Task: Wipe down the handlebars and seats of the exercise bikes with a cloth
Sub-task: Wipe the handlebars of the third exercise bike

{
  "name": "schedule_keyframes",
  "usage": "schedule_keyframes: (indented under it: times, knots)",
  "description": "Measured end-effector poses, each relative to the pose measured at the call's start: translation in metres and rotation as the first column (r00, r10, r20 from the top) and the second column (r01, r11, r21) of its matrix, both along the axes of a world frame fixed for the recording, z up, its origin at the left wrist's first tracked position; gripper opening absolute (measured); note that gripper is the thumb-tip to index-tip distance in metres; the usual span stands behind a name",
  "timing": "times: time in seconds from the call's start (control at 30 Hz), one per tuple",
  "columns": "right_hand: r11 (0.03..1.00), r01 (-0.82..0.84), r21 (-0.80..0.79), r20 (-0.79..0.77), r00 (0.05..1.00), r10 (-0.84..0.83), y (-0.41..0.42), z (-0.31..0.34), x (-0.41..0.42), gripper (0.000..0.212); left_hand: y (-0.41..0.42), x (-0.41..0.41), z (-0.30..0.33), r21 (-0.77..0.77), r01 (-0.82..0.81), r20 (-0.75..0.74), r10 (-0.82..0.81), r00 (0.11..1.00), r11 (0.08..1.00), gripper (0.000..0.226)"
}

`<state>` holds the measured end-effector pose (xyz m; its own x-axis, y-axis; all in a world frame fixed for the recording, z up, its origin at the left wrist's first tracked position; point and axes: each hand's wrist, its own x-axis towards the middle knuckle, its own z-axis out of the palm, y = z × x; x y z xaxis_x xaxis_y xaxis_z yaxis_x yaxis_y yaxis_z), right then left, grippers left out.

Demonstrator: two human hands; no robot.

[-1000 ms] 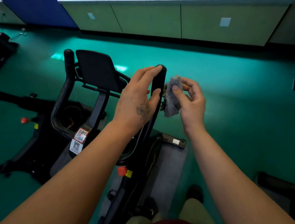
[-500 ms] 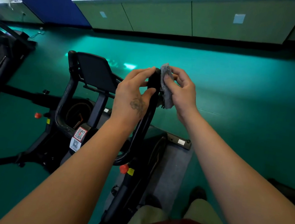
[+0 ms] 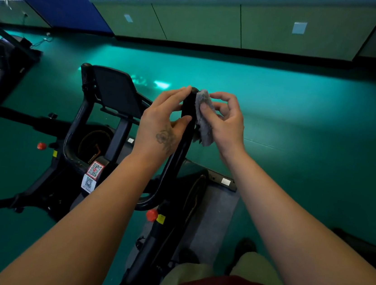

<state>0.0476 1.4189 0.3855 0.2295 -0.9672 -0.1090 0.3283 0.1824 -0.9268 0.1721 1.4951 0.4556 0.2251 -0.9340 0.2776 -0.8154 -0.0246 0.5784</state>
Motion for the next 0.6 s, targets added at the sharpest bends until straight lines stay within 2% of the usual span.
schedule_keyframes:
  times: [0.2,0.33,0.47,0.6]
  knots:
    - [0.995,-0.096,0.019,0.025,0.995,0.096,0.000,-0.004,0.000,0.018,0.008,0.005,-0.001,0.090,0.057,-0.071,-0.051,0.996,0.994,0.075]
    - [0.991,-0.117,0.061,0.021,0.993,0.116,0.022,-0.023,0.000,0.018,0.012,0.004,-0.002,0.122,0.033,-0.138,-0.016,0.990,0.992,0.078]
    - [0.992,-0.104,0.065,-0.013,0.994,0.105,0.029,-0.025,-0.001,0.019,0.010,0.008,-0.001,0.131,0.033,-0.126,-0.017,0.992,0.991,0.079]
    - [0.999,-0.038,-0.007,-0.042,0.998,0.038,0.014,-0.010,0.000,0.026,0.010,0.008,-0.002,0.144,0.028,-0.119,-0.010,0.993,0.989,0.081]
